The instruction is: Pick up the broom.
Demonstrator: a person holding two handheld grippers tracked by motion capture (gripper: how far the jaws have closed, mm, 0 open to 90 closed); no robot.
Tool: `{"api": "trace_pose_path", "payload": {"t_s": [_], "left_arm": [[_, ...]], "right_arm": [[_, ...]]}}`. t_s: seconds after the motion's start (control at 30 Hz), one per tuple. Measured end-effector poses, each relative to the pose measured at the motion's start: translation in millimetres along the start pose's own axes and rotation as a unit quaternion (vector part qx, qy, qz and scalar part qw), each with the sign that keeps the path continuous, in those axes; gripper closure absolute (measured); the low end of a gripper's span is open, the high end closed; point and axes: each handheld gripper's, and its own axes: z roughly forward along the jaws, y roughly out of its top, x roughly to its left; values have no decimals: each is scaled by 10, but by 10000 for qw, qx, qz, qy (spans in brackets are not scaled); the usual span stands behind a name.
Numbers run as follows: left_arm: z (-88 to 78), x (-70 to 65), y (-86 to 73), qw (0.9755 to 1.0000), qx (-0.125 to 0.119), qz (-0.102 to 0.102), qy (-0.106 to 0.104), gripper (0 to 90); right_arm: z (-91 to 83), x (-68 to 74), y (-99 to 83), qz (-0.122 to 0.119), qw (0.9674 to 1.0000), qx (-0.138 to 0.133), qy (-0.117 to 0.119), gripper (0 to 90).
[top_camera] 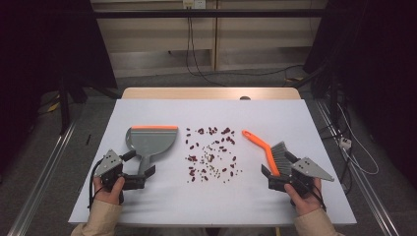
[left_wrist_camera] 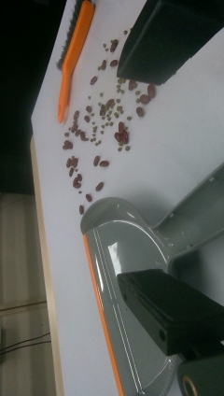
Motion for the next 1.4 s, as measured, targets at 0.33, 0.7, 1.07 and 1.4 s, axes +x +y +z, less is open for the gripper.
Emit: {"api": "trace_pose_path", "payload": {"t_s": [0.33, 0.7, 1.07, 1.4], "left_arm": [[-1, -2, 0, 10000, -12, -7, -22, 33], [-7, 2, 2, 10000, -44, -29, -2, 34], [-10, 4, -2, 10000, -31, -29, -30, 34], [-7, 2, -3, 10000, -36, -37, -57, 33]], "right_arm": [[31, 20, 29, -12, 9999, 66, 144, 34], [261, -118, 248, -35, 9976, 695, -10, 94], [547, -269, 384, 85, 9925, 1218, 79, 237], [820, -404, 453, -113, 9825, 1850, 161, 432]]}}
